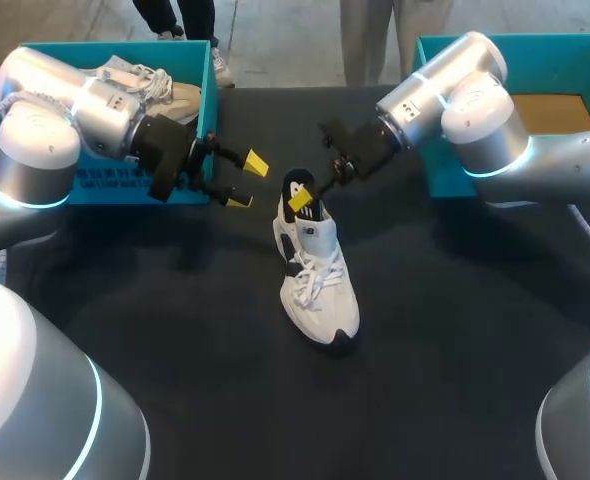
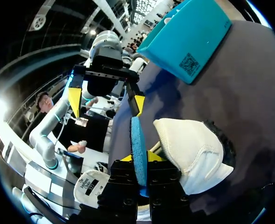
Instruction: Take the shoe out of the shoebox, open the shoe tongue, remove and reinsert the insole, then place the shoe into the shoebox
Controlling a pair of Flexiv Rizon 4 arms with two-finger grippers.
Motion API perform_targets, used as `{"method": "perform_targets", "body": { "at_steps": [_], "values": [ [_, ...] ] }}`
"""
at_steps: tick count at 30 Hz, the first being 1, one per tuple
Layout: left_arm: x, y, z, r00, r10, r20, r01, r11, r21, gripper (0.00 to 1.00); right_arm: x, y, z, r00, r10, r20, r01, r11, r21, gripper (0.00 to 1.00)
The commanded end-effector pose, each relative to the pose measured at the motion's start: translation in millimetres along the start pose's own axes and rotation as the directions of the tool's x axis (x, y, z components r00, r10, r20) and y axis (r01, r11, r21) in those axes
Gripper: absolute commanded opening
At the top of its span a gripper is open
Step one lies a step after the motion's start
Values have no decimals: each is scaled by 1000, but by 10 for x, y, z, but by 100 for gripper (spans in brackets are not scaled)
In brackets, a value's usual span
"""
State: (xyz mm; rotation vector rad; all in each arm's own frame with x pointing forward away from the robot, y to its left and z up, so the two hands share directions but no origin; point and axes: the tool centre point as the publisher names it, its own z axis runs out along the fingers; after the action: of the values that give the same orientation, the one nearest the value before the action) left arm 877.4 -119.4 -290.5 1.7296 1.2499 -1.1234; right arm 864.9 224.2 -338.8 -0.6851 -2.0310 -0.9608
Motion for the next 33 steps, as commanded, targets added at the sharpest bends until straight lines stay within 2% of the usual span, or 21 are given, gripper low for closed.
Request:
{"method": "perform_targets", "body": {
  "at_steps": [1,8,12,15,19,33],
  "values": [
    [5,-11,1,1000,2,0,-2,1000,-3,100,7,52,-10,1000,-8,9,8,1000,3,0],
    [11,-7,-3,1000,2,-1,-2,1000,-2,100,25,79,3,999,-33,19,33,999,-9,0],
    [15,-6,-3,1000,0,0,0,1000,-2,100,51,23,16,999,-35,22,36,999,-16,31],
    [21,-2,7,1000,-1,-2,1,1000,2,100,56,-26,21,999,-34,34,34,999,-24,39],
    [18,10,22,1000,-2,-1,2,1000,7,100,53,-64,13,998,-37,45,38,999,-33,41],
    [15,47,39,1000,0,-2,0,1000,18,100,60,-157,84,999,-17,46,19,999,-37,38]
  ]
}}
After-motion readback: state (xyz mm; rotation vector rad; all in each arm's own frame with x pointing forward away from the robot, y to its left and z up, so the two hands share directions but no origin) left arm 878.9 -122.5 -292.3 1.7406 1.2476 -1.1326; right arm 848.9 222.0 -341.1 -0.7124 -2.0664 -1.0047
